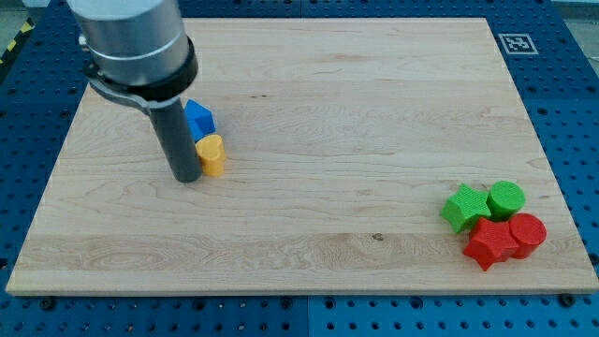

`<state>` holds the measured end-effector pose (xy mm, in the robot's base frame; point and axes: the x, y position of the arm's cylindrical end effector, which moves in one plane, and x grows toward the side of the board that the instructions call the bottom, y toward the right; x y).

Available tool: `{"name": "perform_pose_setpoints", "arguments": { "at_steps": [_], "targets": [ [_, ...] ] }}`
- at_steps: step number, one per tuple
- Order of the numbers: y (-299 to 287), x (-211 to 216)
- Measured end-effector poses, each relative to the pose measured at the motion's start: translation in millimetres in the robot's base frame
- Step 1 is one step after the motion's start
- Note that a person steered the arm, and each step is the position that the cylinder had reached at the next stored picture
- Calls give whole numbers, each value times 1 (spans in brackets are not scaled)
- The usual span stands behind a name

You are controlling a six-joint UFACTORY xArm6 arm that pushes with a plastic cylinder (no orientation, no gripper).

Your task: Push the yellow heart towards the center

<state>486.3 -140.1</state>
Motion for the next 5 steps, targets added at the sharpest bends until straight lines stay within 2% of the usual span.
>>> {"name": "perform_pose_setpoints", "arguments": {
  "at_steps": [2,4,5],
  "targets": [
    [15,-6],
    [67,-8],
    [48,-27]
  ]
}}
